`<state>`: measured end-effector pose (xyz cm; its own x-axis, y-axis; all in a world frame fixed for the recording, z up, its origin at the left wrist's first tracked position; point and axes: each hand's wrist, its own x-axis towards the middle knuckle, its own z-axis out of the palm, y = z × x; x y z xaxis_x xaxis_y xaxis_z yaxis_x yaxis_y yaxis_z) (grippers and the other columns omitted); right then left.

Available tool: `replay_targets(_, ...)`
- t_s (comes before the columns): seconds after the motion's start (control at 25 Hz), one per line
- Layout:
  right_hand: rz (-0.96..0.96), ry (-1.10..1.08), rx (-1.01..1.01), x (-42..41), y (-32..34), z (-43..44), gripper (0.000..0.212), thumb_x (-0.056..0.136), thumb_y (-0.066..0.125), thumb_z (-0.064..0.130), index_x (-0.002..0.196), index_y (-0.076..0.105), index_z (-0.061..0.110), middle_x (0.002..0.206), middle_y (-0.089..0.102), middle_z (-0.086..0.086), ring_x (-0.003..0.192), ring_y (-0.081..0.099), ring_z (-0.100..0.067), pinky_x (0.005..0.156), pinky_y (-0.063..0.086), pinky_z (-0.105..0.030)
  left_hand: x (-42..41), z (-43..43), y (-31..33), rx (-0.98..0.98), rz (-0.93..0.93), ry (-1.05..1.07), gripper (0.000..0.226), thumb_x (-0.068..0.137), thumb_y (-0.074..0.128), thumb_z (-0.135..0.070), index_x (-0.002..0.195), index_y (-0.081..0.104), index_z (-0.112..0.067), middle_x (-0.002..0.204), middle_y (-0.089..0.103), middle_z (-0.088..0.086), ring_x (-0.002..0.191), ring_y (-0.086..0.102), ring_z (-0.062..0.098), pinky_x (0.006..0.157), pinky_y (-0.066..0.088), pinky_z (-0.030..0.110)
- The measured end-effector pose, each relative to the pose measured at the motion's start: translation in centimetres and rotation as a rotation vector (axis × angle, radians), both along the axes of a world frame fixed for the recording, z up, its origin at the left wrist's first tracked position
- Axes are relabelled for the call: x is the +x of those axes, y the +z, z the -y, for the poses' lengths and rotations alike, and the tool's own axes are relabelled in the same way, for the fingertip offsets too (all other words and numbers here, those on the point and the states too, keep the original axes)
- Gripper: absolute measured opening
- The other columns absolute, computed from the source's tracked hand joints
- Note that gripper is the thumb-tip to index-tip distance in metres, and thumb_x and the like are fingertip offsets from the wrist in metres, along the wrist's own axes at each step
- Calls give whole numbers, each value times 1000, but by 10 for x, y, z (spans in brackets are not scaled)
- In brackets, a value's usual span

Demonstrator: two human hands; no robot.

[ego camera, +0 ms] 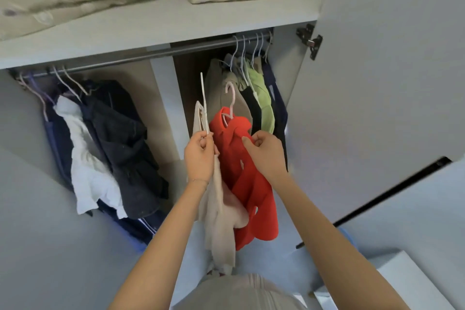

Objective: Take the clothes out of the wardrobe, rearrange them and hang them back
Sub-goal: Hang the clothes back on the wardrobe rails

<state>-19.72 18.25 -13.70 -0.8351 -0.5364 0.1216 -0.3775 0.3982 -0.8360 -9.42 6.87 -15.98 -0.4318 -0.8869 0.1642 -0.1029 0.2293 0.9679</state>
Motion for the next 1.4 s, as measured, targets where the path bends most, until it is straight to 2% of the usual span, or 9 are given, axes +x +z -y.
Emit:
replay_targets(0.2,-33,-35,-23,-48,-4,67,33,88,62,31,61,45,25,50,44,10,49,45,-3,52,33,-21,-37,59,-8,29,51,-10,19,100,48,-20,87,58,-9,57,61,1,57,57,8,69,41,7)
replay_targets(0.4,-92,-75,-53,-91,2,122,31,91,58,33,67,45,18,53,42,10,50,40,-6,51,32,-24,-56,105,-15,31,85,-13,18,100,47,-21,87,56,-13,61,63,1,63,58,11,82,45,21)
replay_targets(0.52,-149,-79,-47,-108,3,147,30,93,57,32,69,44,19,54,41,10,51,39,-6,51,30,-25,-66,126,-20,36,58,-39,17,100,47,-22,85,55,-20,61,63,1,66,59,12,83,47,25)
replay_targets(0.6,-166,-99,-38,-116,1,161,29,93,56,32,72,47,15,56,43,10,54,42,-8,55,31,-27,-75,138,-20,1,55,-35,18,100,47,-24,83,53,-25,60,63,-2,64,59,11,80,47,21)
replay_targets(0.76,-155,-136,26,-132,-2,182,25,94,54,31,78,48,14,64,47,7,63,48,-15,61,32,-27,-94,157,-21,-58,40,-59,21,99,46,-25,80,51,-31,60,62,-3,64,61,10,70,41,3)
replay_targets(0.92,-132,-142,111,-142,-11,191,19,95,53,28,85,51,12,72,53,0,69,50,-19,63,34,-29,-111,174,-18,-95,64,-50,21,99,47,-24,80,52,-31,59,63,-4,62,60,5,73,40,5)
replay_targets(1.08,-112,-173,84,-146,-17,186,18,95,55,29,87,56,12,65,49,5,69,49,-19,64,32,-29,-128,189,-15,-115,67,-55,13,99,46,-24,94,57,-19,63,64,-5,64,61,4,72,39,0)
replay_targets(1.24,-97,-216,58,-143,-17,175,19,91,60,33,85,59,15,60,47,11,64,49,-14,59,35,-29,-147,202,-13,-140,117,-87,21,100,45,-23,94,58,-8,71,68,7,72,65,21,78,50,28)
replay_targets(1.4,-86,-222,5,-137,-13,158,18,89,61,32,99,64,17,79,63,5,76,59,-14,69,47,-32,-163,208,-11,-149,150,-126,20,100,45,-20,91,56,-7,76,68,13,77,64,28,77,50,37)
